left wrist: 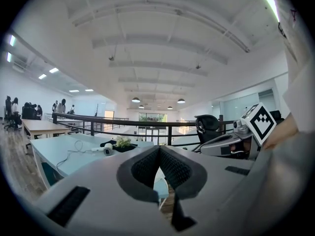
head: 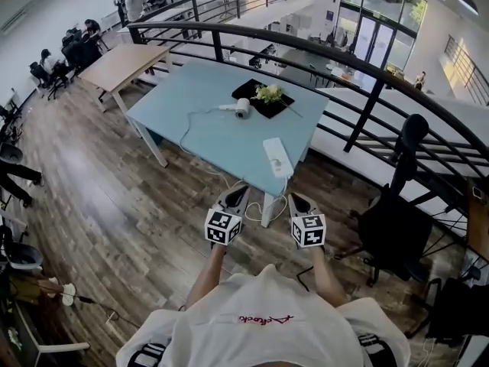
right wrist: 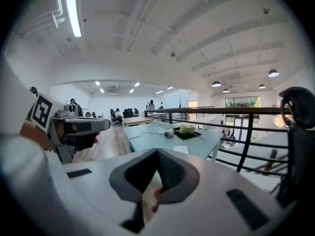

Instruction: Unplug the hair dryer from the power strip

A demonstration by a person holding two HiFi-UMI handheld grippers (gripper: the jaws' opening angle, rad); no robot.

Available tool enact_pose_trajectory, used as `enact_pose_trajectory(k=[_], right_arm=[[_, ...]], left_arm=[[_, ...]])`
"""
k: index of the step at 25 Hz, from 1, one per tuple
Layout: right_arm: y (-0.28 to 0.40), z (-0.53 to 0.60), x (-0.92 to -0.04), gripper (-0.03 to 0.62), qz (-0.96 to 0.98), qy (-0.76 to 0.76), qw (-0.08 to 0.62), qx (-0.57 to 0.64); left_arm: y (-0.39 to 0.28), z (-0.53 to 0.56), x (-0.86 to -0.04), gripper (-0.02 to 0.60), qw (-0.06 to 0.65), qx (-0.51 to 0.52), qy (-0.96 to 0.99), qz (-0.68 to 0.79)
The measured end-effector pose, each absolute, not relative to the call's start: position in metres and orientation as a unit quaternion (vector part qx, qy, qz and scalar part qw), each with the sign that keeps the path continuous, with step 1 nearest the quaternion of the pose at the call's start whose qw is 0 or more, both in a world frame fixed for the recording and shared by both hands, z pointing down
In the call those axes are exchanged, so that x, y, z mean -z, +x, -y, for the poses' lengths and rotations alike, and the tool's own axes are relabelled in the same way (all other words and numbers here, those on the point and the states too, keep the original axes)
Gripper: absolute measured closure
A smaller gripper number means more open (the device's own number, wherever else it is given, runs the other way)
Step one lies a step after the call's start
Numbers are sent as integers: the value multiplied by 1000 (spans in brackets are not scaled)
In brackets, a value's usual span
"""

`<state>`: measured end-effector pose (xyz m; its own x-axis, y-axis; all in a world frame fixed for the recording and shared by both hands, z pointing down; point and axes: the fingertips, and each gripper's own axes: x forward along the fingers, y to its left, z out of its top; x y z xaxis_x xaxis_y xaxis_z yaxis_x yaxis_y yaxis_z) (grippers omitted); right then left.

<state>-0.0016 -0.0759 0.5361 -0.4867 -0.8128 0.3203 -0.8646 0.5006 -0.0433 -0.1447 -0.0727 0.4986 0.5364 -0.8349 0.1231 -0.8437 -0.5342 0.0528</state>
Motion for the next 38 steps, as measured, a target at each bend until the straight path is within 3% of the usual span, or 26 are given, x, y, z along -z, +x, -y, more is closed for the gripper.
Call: enact_pose_trajectory(k=[23, 38], right_arm=[[-6, 65, -603, 577, 822, 524, 164, -151], [19, 178, -604, 576, 826, 520, 158, -152]], left_arm=[[-136, 75, -567, 572, 112, -64, 897, 423], [-88, 171, -581, 572, 136, -66, 900, 409]])
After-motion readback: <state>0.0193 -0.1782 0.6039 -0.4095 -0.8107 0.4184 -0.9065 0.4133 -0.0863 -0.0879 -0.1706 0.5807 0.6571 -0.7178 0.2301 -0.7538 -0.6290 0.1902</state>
